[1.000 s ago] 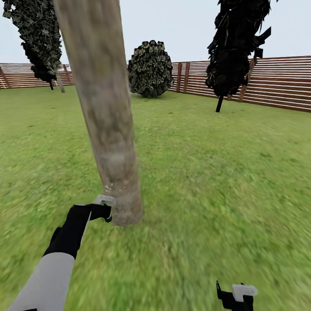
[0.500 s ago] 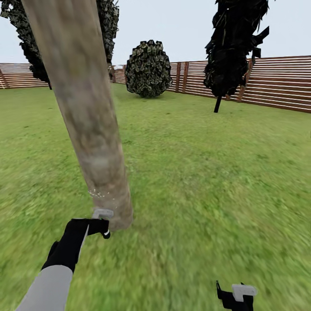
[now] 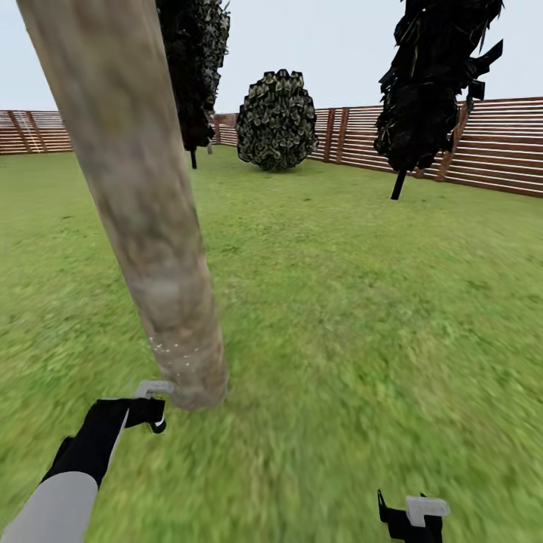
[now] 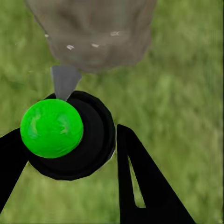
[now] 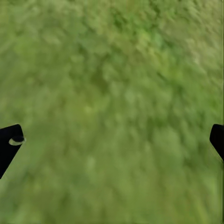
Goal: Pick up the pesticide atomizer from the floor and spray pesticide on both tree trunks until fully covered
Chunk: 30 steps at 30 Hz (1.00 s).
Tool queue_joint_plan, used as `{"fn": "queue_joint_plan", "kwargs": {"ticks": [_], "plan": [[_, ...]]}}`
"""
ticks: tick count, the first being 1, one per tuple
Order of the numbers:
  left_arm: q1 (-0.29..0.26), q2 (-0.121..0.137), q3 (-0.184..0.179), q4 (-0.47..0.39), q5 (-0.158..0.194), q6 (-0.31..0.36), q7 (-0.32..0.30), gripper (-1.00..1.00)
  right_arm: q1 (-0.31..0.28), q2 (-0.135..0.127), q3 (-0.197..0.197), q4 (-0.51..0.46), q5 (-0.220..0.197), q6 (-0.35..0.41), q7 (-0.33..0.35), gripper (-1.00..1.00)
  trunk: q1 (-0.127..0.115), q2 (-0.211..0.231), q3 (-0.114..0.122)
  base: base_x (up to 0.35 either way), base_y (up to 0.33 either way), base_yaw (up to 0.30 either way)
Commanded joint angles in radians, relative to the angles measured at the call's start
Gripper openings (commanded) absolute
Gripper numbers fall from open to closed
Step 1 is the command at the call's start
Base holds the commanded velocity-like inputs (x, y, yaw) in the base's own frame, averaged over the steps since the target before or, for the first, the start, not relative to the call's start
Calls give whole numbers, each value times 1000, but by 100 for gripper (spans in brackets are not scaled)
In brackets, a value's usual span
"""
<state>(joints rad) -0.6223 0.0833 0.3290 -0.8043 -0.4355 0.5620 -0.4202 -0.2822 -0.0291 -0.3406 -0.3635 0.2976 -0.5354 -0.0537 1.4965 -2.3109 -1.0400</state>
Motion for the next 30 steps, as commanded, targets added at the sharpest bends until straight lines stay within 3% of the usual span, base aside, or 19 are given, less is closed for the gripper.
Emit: {"fn": "queue_joint_plan", "kwargs": {"ticks": [1, 4, 5, 6, 7, 8, 10, 14, 18, 24, 27, 30], "plan": [[0, -13, -1, 22, -2, -18, 1, -100, 0, 0, 0, 0, 0, 0, 0, 100, 0, 0, 0, 254, -176, 4], [1, -84, -1, 59, -3, -100, 1, -100, 0, 0, 0, 1, 0, 0, 0, 100, 0, 0, 0, 258, -172, 72], [1, -93, 1, 59, -2, -119, 2, -100, 0, 0, 0, 1, 0, 0, 0, 100, 0, 0, 0, 260, -171, 221], [1, -91, 8, 56, 0, -138, 2, -100, 0, 0, 0, 1, 0, 0, 0, 100, 0, 0, 0, 260, -171, 263], [1, -46, 13, 56, -1, -206, 6, -100, 0, 0, 0, 1, 0, 0, 0, 100, 0, 0, 0, 260, -171, 152], [1, -26, 12, 62, -2, -235, 15, -100, 0, 0, 0, 0, 0, 0, 0, 100, 0, 0, 0, 260, -170, 62], [6, -13, 12, 74, -2, -254, 39, -100, 0, 0, 0, 0, 0, 0, 0, 100, 0, 0, 0, 236, -173, 24], [17, -22, 8, 107, 0, -259, 95, -100, 0, 0, 0, 0, 0, 0, 0, 100, 0, 0, 0, 56, -239, 5], [19, -41, 3, 202, 2, -260, 130, -100, 0, 0, 0, 0, 0, 0, 0, 100, 0, 0, 0, -83, -269, 90], [18, -73, 8, 209, 3, -256, 136, -100, 0, 0, 0, 0, 0, 0, 0, 100, 0, 0, 0, -88, -271, 268], [17, -66, 12, 205, 1, -251, 136, -100, 0, 0, 0, 0, 0, 0, 0, 100, 0, 0, 0, -9, -272, 225], [16, -25, 15, 201, 1, -249, 142, -100, 0, 0, 0, 0, 0, 0, 0, 100, 0, 0, 0, -1, -272, 47]]}}
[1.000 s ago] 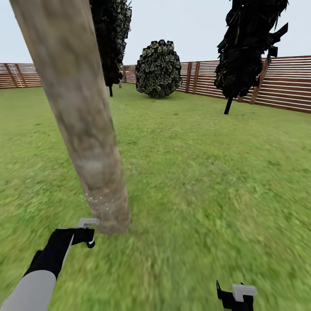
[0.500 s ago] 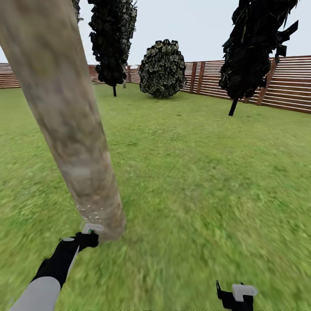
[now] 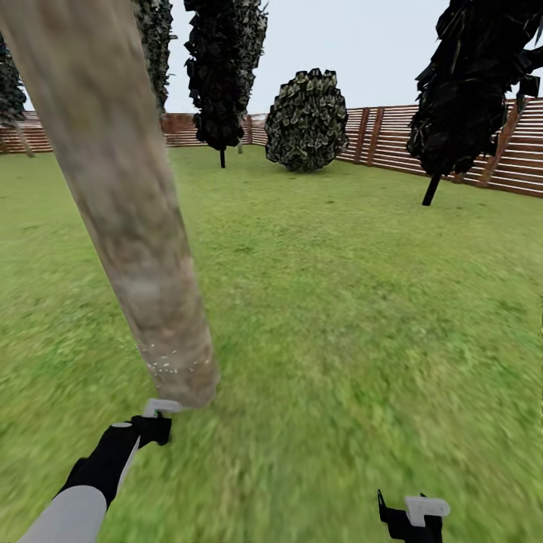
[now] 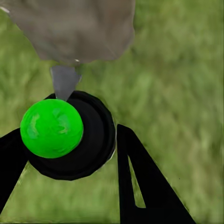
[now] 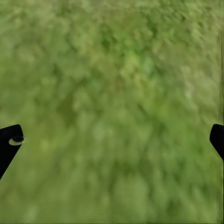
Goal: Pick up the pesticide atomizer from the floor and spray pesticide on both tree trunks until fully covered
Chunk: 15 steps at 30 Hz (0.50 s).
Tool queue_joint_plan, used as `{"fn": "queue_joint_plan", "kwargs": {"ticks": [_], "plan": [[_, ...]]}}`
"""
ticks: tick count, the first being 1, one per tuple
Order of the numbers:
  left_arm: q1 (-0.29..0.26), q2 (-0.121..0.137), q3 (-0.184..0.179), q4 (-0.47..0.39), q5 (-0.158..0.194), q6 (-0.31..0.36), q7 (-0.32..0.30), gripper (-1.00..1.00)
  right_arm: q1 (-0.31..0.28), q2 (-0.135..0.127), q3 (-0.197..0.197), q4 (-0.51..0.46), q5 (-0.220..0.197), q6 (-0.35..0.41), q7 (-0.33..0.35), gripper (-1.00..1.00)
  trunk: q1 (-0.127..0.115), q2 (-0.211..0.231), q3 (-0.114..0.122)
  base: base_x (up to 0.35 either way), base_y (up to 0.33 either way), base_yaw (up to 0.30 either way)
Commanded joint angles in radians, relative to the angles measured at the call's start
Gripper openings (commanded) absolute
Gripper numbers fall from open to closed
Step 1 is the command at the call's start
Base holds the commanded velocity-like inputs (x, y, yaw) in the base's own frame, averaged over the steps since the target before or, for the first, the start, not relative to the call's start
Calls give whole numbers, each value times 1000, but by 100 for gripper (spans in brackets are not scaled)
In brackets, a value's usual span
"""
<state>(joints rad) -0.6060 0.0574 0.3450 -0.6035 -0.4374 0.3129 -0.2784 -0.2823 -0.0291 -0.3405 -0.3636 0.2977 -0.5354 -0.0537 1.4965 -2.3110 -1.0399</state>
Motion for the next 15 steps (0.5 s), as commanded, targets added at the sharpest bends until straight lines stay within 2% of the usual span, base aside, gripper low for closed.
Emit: {"fn": "queue_joint_plan", "kwargs": {"ticks": [1, 2, 4, 6, 7, 8, 9, 13, 15], "plan": [[0, 13, 1, 0, 5, 1, 7, -100, 0, 0, 0, 0, 0, 0, 0, 100, 0, 0, 0, 0, -273, 13], [0, 17, 5, -1, 6, 1, 10, -100, 0, 0, 0, 0, 0, 0, 0, 100, 0, 0, 0, 14, -273, 8], [-2, 16, 44, -1, 21, 1, 30, -100, 0, 0, 0, 0, 0, 0, 0, 100, 0, 0, 0, 125, -250, 3], [-4, 9, 58, 3, 26, 2, 59, -100, 0, 0, 0, 0, 0, 0, 0, 100, 0, 0, 0, 213, -203, 23], [-4, -5, 62, 7, 27, 1, 84, -100, 0, 0, 0, 0, 0, 0, 0, 100, 0, 0, 0, 248, -183, 110], [-3, -33, 61, 10, 27, -1, 120, -100, 0, 0, 0, 0, 0, 0, 0, 100, 0, 0, 0, 168, -99, 222], [-3, -42, 60, 11, 27, -1, 134, -100, 0, 0, 0, 0, 0, 0, 0, 100, 0, 0, 0, 86, -51, 249], [-4, -44, 56, 12, 28, 7, 136, -100, 0, 0, 0, 0, 0, 0, 0, 100, 0, 0, 0, 29, -17, 267], [-7, -37, 60, 12, 29, 40, 136, -100, 0, 0, 0, 0, 0, 0, 0, 100, 0, 0, 0, 3, -2, 276]]}}
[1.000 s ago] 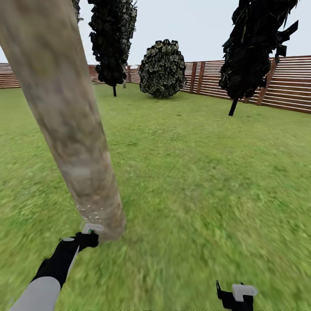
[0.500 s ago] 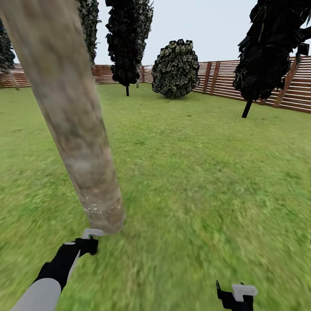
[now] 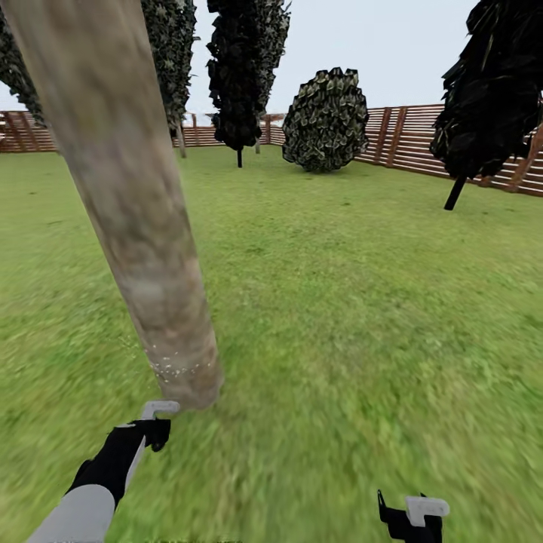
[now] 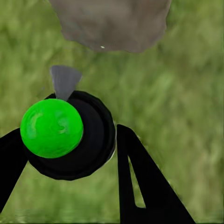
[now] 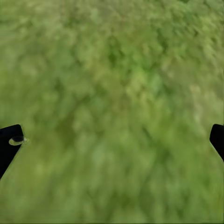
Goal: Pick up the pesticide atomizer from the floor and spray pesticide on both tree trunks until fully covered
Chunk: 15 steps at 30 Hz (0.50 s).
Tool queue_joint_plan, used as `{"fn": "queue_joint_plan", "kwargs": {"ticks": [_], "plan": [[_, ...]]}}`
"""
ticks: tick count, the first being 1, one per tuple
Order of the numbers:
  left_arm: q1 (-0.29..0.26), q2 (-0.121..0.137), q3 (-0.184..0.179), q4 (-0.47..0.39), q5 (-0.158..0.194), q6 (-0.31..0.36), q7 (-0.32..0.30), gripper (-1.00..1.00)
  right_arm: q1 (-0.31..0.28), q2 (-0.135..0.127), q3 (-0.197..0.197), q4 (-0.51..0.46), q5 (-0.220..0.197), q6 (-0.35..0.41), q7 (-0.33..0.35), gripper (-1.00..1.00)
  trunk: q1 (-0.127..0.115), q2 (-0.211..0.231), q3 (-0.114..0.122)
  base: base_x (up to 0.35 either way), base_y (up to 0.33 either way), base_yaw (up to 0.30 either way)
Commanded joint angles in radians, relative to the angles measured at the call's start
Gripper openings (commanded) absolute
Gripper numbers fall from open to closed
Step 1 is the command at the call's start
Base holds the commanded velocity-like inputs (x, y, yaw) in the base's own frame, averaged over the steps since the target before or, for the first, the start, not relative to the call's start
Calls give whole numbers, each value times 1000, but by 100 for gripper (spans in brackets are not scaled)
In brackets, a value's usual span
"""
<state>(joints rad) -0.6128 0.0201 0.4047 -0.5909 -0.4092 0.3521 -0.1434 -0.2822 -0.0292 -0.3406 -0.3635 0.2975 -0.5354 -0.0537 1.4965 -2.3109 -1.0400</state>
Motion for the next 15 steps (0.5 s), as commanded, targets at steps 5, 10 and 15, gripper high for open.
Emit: {"fn": "queue_joint_plan", "kwargs": {"ticks": [5, 10, 15], "plan": [[0, 38, -4, -1, -1, 129, -4, -100, 0, 0, 0, 0, 0, 0, 0, 100, 0, 0, 0, 1, 0, 170], [-23, -20, -97, -2, 0, 208, -7, -100, 0, 0, 1, 0, 1, 0, 1, 100, 0, 0, 0, 0, 0, 11], [-86, -34, -111, -71, -2, 300, -37, -100, 0, 0, 1, 0, 0, 0, 0, 100, 0, 0, 0, -189, -83, 0]]}}
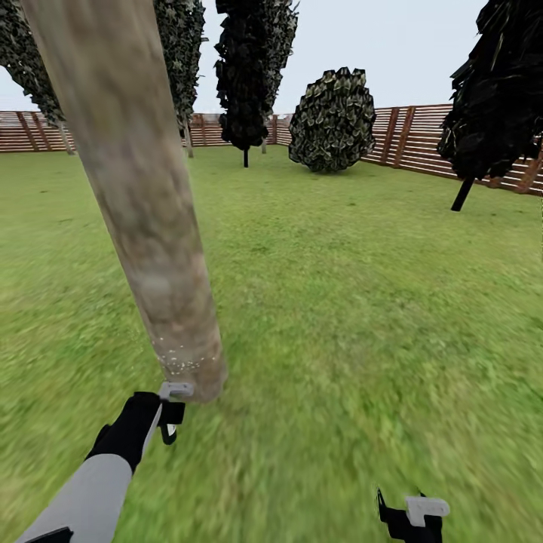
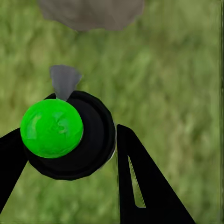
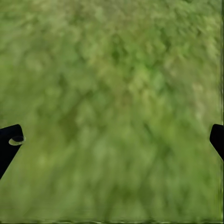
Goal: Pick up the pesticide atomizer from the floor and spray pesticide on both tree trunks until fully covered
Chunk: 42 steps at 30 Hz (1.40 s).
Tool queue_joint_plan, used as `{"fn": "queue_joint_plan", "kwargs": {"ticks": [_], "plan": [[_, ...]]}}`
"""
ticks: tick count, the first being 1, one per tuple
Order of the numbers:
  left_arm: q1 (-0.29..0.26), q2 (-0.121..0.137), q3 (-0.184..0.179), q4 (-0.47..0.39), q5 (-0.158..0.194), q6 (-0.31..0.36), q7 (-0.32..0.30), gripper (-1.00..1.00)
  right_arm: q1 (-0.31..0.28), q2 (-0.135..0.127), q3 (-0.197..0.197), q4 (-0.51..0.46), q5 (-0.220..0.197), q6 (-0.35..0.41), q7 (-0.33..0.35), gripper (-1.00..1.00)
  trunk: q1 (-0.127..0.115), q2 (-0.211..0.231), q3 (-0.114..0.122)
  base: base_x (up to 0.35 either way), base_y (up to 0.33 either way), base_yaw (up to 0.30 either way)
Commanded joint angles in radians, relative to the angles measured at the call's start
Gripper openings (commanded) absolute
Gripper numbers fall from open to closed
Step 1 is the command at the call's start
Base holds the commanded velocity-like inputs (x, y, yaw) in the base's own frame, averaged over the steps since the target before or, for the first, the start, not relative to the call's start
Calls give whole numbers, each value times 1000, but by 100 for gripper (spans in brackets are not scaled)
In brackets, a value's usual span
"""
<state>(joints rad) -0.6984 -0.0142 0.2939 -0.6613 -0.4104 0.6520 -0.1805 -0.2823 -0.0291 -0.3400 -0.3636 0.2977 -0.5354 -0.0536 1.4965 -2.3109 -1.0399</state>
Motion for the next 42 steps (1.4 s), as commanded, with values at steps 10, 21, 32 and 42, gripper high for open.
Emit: {"fn": "queue_joint_plan", "kwargs": {"ticks": [10, 21, 32, 42], "plan": [[7, -30, 0, -70, 1, -66, 3, -100, 0, 0, 1, 2, 1, 0, 0, 100, 0, 0, 0, -206, -215, 159], [-171, -40, -1, -71, -1, 78, -4, -100, 0, 0, -1, 3, 1, 0, 0, 100, 0, 0, 0, -196, -97, 240], [-282, -42, -5, -72, -4, 204, -4, -100, 0, -1, -2, 3, 1, 1, 0, 100, 0, 0, 0, 3, -18, 6], [-276, -44, -7, -72, -5, 201, 1, -100, 0, -2, -2, 3, 1, 0, 0, 100, 0, 0, 0, 90, -246, 0]]}}
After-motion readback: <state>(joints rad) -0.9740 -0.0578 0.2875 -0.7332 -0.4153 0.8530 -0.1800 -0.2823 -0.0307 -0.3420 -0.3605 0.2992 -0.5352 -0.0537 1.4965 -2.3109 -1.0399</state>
